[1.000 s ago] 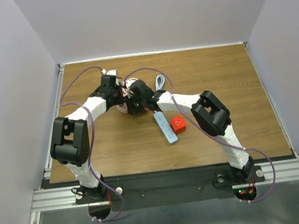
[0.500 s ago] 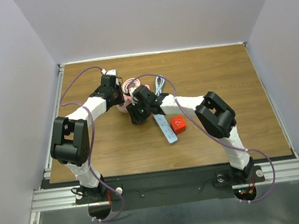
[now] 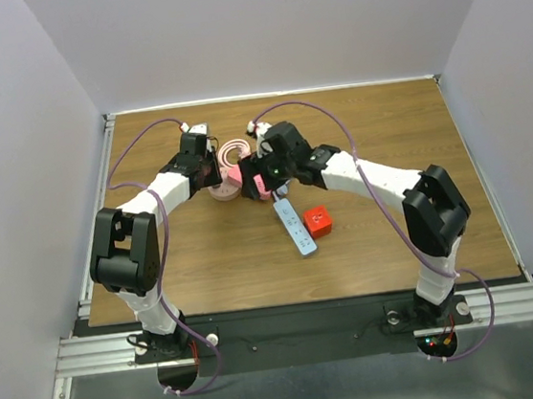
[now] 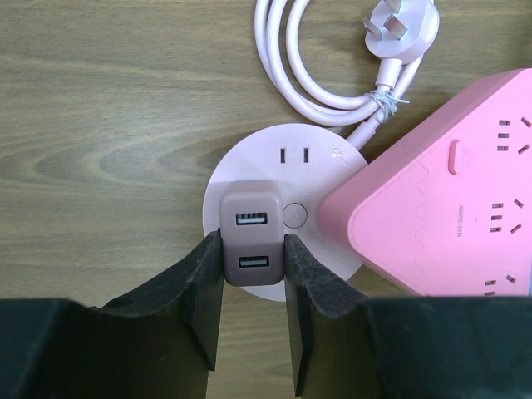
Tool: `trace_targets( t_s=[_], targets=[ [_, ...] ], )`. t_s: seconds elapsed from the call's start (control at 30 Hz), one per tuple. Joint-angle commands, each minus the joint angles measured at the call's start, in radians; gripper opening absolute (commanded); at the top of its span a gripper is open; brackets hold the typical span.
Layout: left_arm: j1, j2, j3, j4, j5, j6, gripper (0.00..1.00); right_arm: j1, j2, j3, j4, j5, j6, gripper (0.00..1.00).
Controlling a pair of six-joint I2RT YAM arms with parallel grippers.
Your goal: Insert the plug
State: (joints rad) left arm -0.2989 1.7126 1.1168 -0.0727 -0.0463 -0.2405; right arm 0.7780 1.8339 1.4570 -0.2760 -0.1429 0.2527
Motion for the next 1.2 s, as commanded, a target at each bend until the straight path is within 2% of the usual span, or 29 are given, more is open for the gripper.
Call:
trace_targets(
  t_s=[0.0, 0.2, 0.43, 0.83, 1.0, 1.17],
  targets=[
    [-0.002, -0.022, -0.011, -0.041, 0.019, -0.008, 0.00, -0.112, 0.060, 0.037, 0.032, -0.043, 0.053, 0.93],
    [-0.003, -0.013, -0.011, -0.039, 0.026, -0.010, 0.00, -0.161, 0.162, 0.092, 0.089, -0.098, 0.045, 1.00],
    [-0.003, -0.002, -0.008, -0.039, 0.031, -0.006, 0.00, -0.197, 0.194, 0.091, 0.195, -0.159, 0.077, 1.00],
    [-0.003, -0.002, -0.008, -0.038, 0.039, -0.006, 0.00, -0.247, 0.289, 0.123, 0.262, -0.216, 0.148, 1.00],
    [-0.003, -0.001, -0.009, -0.036, 0.042, -0.006, 0.00, -0.276, 0.295, 0.077, 0.383, -0.334, 0.213, 1.00],
    [-0.003, 0.002, -0.008, -0.033, 0.042, -0.005, 0.00, -0.298, 0.318, 0.068, 0.422, -0.432, 0.249, 0.99]
  ],
)
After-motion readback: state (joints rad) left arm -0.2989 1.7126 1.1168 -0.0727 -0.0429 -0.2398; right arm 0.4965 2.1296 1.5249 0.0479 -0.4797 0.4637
